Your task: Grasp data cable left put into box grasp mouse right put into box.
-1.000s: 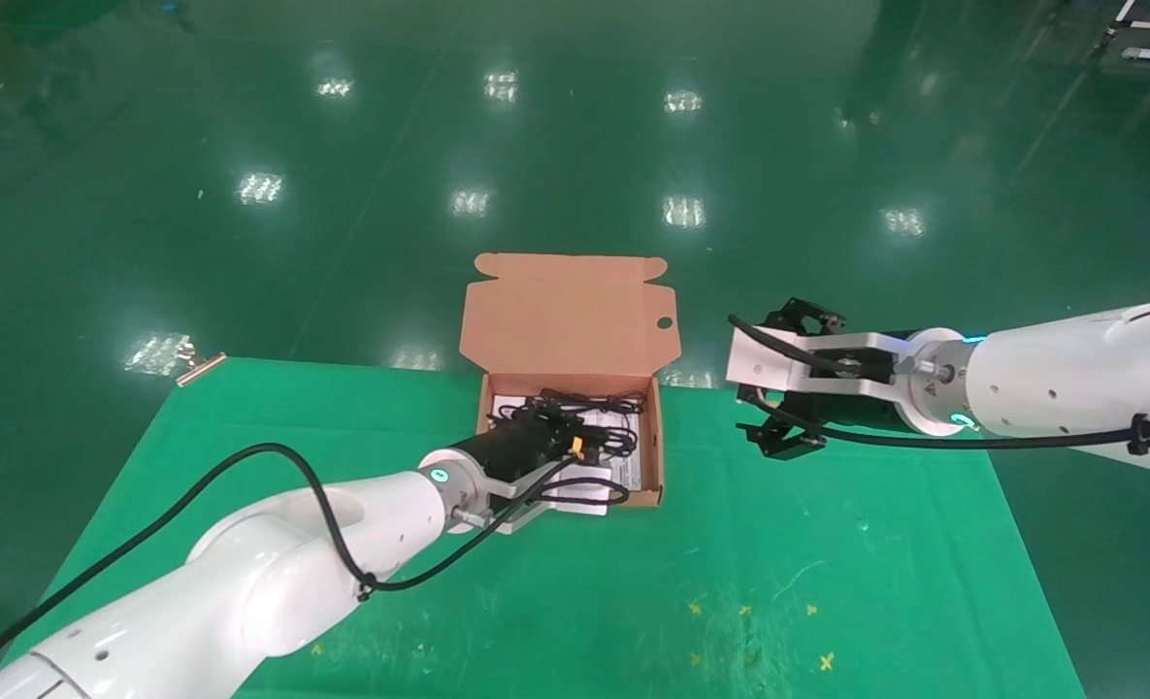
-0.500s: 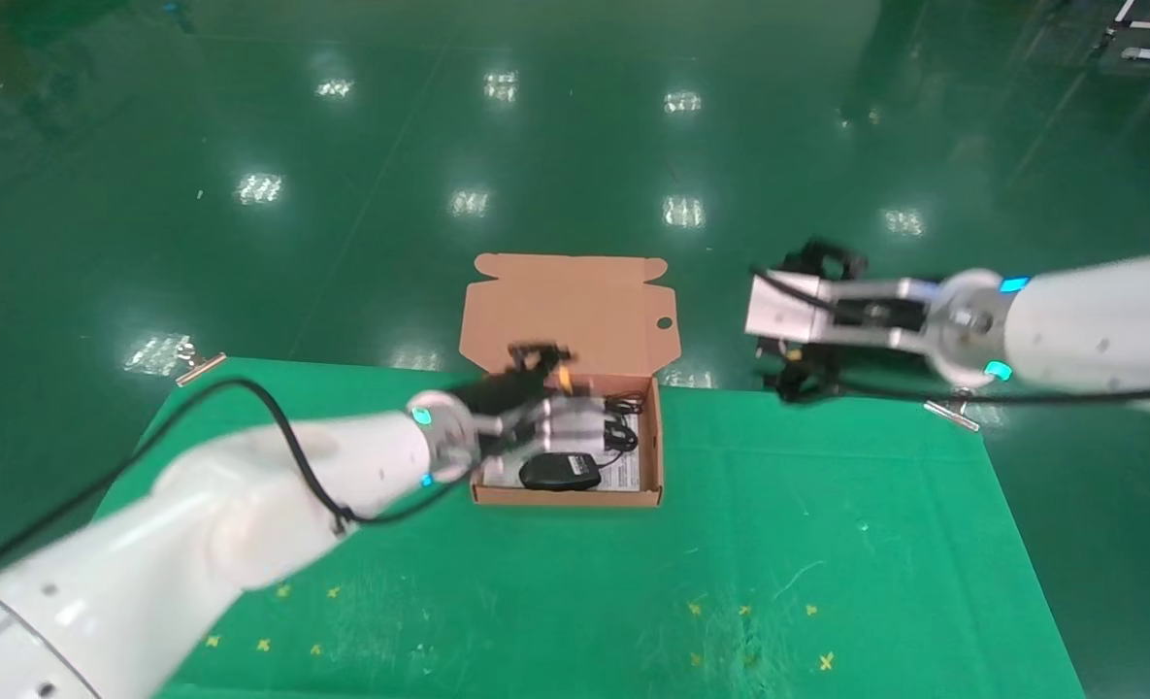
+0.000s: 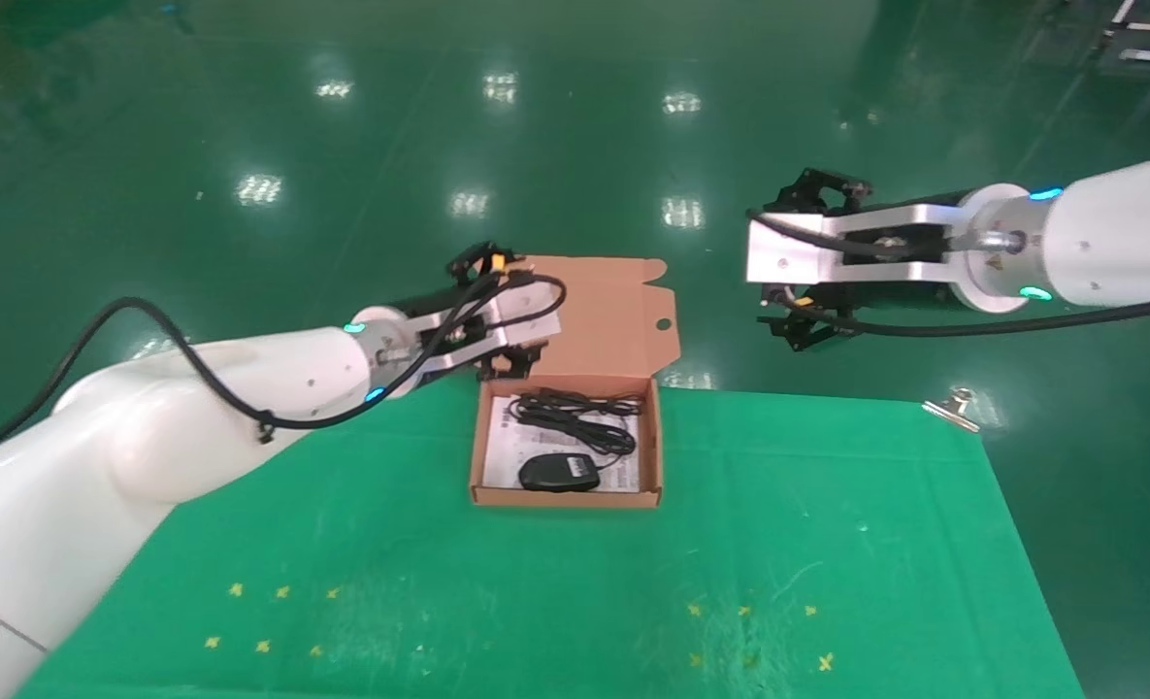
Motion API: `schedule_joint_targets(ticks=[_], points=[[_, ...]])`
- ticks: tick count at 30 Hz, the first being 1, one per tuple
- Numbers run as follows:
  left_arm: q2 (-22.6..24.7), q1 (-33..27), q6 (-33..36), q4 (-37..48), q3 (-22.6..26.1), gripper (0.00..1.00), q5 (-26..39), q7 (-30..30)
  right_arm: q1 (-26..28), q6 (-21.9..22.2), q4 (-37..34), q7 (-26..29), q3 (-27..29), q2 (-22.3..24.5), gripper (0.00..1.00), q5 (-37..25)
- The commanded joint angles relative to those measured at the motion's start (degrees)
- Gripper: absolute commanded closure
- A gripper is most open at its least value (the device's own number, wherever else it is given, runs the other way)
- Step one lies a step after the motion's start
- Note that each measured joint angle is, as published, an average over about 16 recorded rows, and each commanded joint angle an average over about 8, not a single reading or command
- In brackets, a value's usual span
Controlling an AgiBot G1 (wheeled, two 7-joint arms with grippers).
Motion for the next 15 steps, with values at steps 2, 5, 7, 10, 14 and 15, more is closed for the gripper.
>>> schedule_joint_targets(ticks=[2, 5, 7, 10, 14, 15], points=[[-1.1, 0.5, 1.7, -0.7, -1.2, 0.00, -2.2, 0.1, -1.3, -1.6, 0.1, -0.6, 2.0, 0.3, 0.00, 1.7], [-3.1, 1.7, 4.8, -1.9, -3.1, 0.00, -6.1, 0.3, -4.0, -3.9, 0.3, -1.5, 5.6, 1.0, 0.00, 4.8], [-4.4, 2.5, 6.8, -2.8, -4.4, 0.00, -8.7, 0.4, -5.8, -5.4, 0.3, -2.1, 8.0, 1.4, 0.00, 6.8], [-6.3, 3.6, 9.9, -4.0, -6.3, 0.00, -12.7, 0.6, -8.5, -7.8, 0.4, -3.0, 11.7, 2.1, 0.00, 9.9], [-8.9, 5.2, 14.1, -5.7, -8.9, 0.00, -17.9, 0.8, -12.1, -10.8, 0.6, -4.3, 16.5, 3.0, 0.00, 13.9], [-9.6, 5.6, 15.2, -6.2, -9.6, 0.00, -19.3, 0.9, -13.0, -11.6, 0.6, -4.6, 17.8, 3.2, 0.00, 15.0]])
